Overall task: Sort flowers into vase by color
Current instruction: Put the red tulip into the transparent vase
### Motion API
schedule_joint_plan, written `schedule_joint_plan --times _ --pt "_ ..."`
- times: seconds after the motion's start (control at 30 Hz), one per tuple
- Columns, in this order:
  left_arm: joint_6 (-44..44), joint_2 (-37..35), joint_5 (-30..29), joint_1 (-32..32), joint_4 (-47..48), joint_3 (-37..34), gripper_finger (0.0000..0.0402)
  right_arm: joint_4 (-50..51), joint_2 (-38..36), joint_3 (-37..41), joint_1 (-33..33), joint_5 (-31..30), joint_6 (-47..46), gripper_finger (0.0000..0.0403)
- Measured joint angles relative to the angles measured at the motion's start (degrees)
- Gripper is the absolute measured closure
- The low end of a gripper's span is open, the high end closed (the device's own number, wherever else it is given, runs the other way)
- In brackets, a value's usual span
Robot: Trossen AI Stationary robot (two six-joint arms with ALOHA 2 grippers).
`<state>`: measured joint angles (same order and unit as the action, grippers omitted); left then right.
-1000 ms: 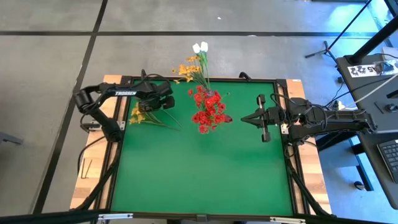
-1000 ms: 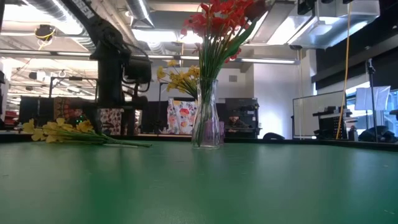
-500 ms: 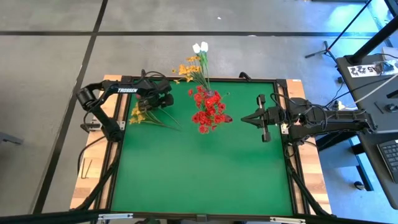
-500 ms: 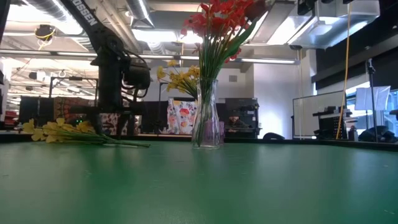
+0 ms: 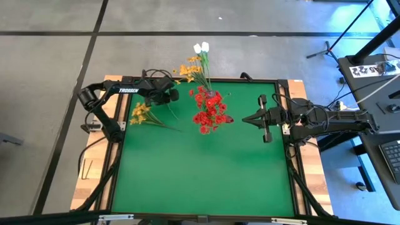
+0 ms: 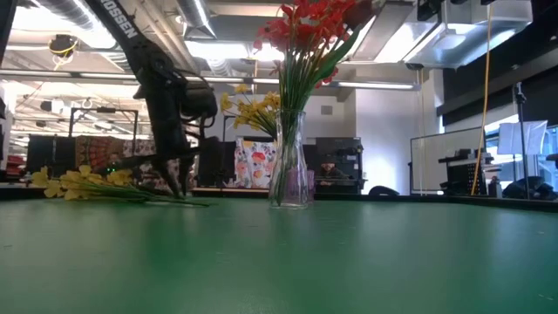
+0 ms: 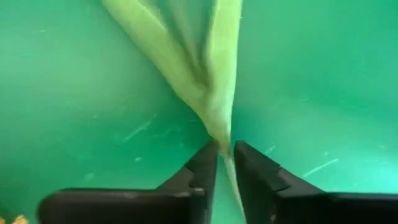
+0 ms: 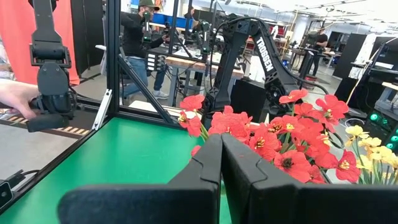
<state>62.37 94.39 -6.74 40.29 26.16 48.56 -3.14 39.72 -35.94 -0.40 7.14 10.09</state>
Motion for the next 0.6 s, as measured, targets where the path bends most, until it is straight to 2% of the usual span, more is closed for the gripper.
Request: schedule_joint_plan --times 0.17,0.43,0.6 --pt "-1.1 0.0 1.3 0.0 -0.9 0.0 0.0396 0.0 0.0 0.0 0.0 0.0 0.0 0.0393" --pt "-2.9 -0.9 1.2 -1.8 -1.7 0.0 0.0401 0.0 0.0 0.0 0.0 0.0 -0.7 0.0393" --pt "-3.0 -5.8 -1.4 -3.0 -1.4 0.0 0.0401 0.0 0.0 0.0 0.0 0.0 -0.9 0.0393"
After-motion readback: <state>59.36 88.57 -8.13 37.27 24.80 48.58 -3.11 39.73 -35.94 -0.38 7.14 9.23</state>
